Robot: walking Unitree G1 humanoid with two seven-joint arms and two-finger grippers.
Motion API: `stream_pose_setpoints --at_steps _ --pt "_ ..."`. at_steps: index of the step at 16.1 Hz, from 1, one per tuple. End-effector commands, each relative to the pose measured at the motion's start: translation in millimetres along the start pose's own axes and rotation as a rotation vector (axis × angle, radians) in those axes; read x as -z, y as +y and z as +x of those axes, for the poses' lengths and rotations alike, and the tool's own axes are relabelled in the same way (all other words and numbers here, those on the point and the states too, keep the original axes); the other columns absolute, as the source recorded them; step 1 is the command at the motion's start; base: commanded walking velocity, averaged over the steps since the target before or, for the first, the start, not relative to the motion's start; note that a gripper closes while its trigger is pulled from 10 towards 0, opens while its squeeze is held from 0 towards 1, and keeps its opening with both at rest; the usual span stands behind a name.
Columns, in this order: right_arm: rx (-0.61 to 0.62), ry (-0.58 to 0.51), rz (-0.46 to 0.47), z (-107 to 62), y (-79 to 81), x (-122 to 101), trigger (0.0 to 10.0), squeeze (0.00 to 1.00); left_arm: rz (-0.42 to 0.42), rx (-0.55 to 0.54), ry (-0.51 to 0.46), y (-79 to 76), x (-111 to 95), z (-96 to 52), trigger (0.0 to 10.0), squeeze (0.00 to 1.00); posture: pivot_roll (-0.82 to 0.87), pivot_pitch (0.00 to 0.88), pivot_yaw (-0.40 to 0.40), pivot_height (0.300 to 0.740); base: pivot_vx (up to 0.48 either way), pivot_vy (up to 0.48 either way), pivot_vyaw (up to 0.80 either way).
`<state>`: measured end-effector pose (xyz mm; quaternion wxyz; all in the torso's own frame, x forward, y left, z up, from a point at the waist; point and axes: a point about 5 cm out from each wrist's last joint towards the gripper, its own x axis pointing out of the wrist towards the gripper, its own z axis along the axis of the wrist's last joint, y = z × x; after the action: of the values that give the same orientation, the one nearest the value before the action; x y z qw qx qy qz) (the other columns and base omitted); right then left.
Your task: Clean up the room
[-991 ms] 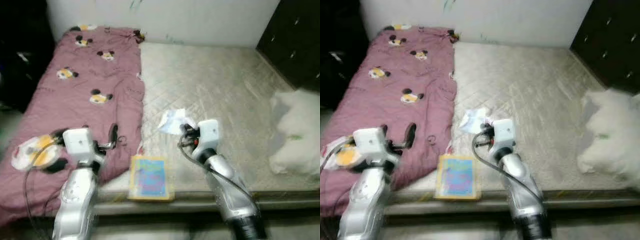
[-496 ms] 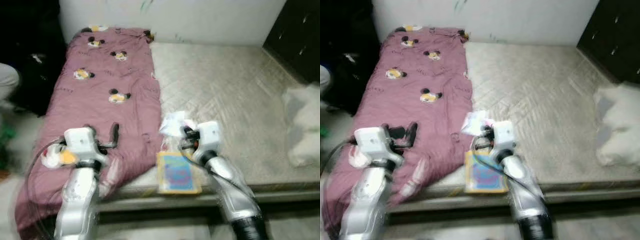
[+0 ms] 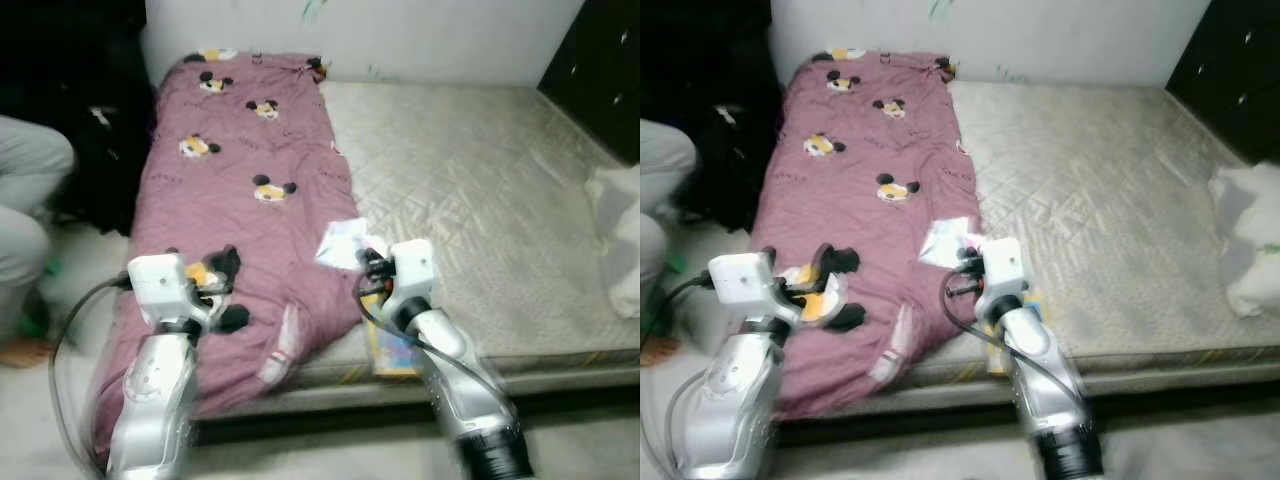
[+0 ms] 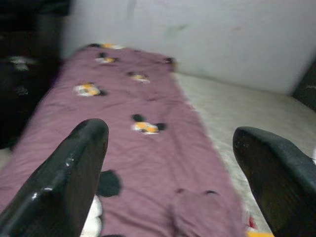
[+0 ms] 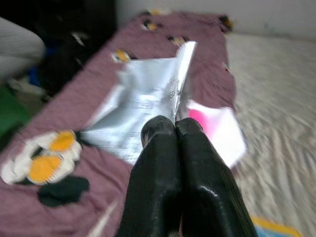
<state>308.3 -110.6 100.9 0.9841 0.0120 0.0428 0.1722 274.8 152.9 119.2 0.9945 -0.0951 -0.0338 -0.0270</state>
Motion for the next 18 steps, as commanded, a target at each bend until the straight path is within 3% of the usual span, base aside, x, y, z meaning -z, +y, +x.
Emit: stream_pose_setpoints --at_steps 1,3,12,15,18 --pt "-0.005 -0.025 0.004 1.6 0.7 -6 10.0 0.0 0.013 -0.007 0.013 2.2 1 0.3 10.0 0.0 -0.02 0.047 -0.074 0.74 0.0 0.48 0.0" --pt "-0.009 -0.039 0.009 4.3 1.0 -9 10.0 0.0 0.019 -0.006 -0.012 2.0 -2 3.3 10.0 0.0 -0.03 0.041 -0.073 0.74 0.0 0.48 0.0" --pt "-0.026 -0.077 -0.009 9.0 2.5 -17 10.0 0.0 0.059 -0.064 -0.071 9.8 -10 5.2 10.0 0.0 -0.03 0.034 -0.079 0.74 0.0 0.0 0.0" --pt "-0.018 -0.081 0.003 5.2 6.5 -15 10.0 0.0 0.076 -0.083 -0.067 13.9 -11 -3.0 10.0 0.0 -0.04 0.055 -0.068 0.74 0.0 0.0 0.0" --pt "-0.045 -0.128 -0.013 4.5 15.5 -24 10.0 0.0 0.095 -0.077 -0.091 15.3 -21 1.0 10.0 0.0 -0.03 0.076 -0.063 0.74 0.0 0.0 0.15"
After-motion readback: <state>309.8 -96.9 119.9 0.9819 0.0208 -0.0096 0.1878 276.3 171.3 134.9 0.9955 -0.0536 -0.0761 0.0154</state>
